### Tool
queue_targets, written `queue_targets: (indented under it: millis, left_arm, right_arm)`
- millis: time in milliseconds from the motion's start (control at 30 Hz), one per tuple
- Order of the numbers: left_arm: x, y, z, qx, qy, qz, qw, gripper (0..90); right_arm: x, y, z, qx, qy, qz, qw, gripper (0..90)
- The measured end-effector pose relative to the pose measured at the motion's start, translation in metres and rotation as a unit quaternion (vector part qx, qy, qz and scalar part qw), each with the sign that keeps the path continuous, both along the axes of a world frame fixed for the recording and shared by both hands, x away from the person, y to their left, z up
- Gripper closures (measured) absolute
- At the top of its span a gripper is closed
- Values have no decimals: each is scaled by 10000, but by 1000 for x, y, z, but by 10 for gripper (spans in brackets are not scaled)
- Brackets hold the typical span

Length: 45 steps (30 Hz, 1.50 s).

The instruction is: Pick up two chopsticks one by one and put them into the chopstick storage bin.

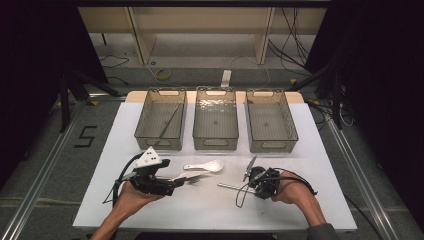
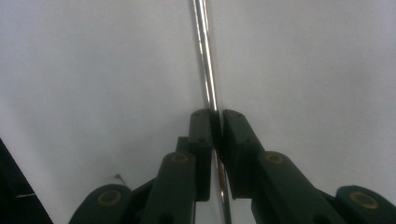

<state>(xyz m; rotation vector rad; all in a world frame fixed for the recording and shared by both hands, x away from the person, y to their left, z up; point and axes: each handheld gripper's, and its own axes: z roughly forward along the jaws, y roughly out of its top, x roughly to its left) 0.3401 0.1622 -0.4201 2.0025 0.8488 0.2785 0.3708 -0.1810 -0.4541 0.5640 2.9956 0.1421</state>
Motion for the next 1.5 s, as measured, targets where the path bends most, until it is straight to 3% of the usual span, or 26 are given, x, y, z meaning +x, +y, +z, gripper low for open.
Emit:
queue_targets:
  millis: [467, 833, 1000, 1033, 1267, 1400, 1500]
  left_arm:
    - [0, -2, 0, 36, 18, -70, 10000, 157]
    - [-2, -7, 0, 59, 43, -230, 9997, 158]
    - [-3, -14, -3, 198, 54, -410, 9989, 158]
    - [-3, -16, -3, 234, 49, -454, 9987, 158]
    - [-9, -36, -7, 510, 69, -940, 9942, 162]
    - [-14, -48, -11, 796, 37, -1282, 9885, 177]
    - [-15, -52, -13, 960, 19, -1450, 9848, 191]
  right_arm:
    - [-4, 3, 3, -207, 6, 196, 9996, 868]
    - [-7, -1, 25, 212, -286, 243, 9991, 869]
    - [-15, 9, 36, 380, -430, 447, 9974, 868]
    - [-17, 11, 39, 323, -417, 503, 9973, 868]
    - [-30, 32, 43, 337, -465, 851, 9947, 868]
    - [-37, 46, 43, 277, -549, 1001, 9931, 868]
    - [-41, 53, 43, 369, -560, 1108, 9916, 868]
